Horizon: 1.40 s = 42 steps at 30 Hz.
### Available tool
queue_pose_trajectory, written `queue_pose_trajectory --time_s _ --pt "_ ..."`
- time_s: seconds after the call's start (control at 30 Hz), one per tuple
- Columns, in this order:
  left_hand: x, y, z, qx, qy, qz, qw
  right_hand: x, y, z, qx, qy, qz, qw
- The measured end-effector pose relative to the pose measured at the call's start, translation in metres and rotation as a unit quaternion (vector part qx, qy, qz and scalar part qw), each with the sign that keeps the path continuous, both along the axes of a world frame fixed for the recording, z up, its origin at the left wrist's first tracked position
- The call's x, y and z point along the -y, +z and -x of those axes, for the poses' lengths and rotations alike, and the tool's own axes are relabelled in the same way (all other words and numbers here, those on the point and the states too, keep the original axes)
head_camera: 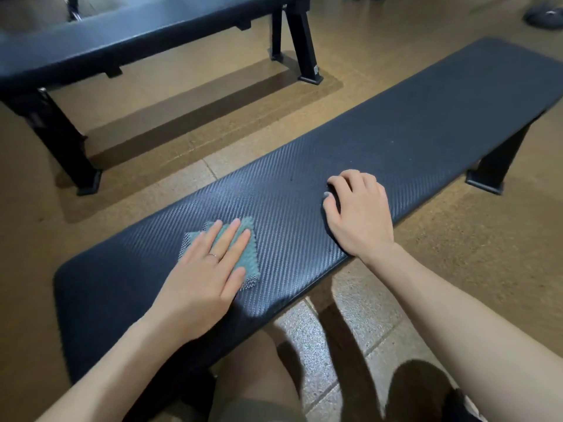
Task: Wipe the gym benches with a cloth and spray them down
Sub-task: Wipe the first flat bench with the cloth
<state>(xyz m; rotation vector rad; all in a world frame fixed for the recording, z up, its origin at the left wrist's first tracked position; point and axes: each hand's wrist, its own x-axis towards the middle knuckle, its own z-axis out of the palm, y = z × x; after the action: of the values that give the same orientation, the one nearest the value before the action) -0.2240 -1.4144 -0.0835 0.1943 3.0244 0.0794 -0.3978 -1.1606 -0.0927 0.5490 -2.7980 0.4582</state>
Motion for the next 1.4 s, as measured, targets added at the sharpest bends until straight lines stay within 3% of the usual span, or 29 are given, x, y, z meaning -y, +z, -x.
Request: queue_pose_trajectory --time_s 0.27,0.5,0.6,0.9,1.03,1.2,1.3,1.4 --pt "-0.057 -0.004 0.119 -0.011 0.092 -0.014 0.996 -0.002 -0.006 0.002 -0.023 0.013 -0.008 1.000" --pt "-0.107 0.002 0.009 0.014 0.077 -0.011 0.997 -0.003 -0.013 0.003 -0.056 0.030 0.005 0.998" --pt "-0.121 0.002 0.002 0.016 0.077 -0.018 0.997 -0.004 -0.013 0.003 -0.057 0.036 0.005 0.998" --pt "-0.056 0.004 0.111 0.015 0.096 -0.066 0.993 -0.012 -0.011 0.007 -0.033 0.042 0.051 0.997" --pt "-0.004 0.008 0.056 -0.018 0.169 -0.080 0.982 -0.012 -0.009 0.006 -0.024 0.047 0.042 0.998" --pt "0.075 0.014 -0.043 -0.029 0.319 -0.092 0.943 -0.004 -0.008 -0.001 -0.037 0.027 0.005 0.999" --pt "0.078 0.009 -0.014 -0.019 0.350 -0.062 0.935 -0.002 -0.008 0.000 -0.042 0.024 -0.004 0.999" --pt "0.051 0.010 0.052 -0.028 0.314 -0.061 0.947 -0.002 -0.009 -0.001 -0.046 0.021 -0.003 0.999"
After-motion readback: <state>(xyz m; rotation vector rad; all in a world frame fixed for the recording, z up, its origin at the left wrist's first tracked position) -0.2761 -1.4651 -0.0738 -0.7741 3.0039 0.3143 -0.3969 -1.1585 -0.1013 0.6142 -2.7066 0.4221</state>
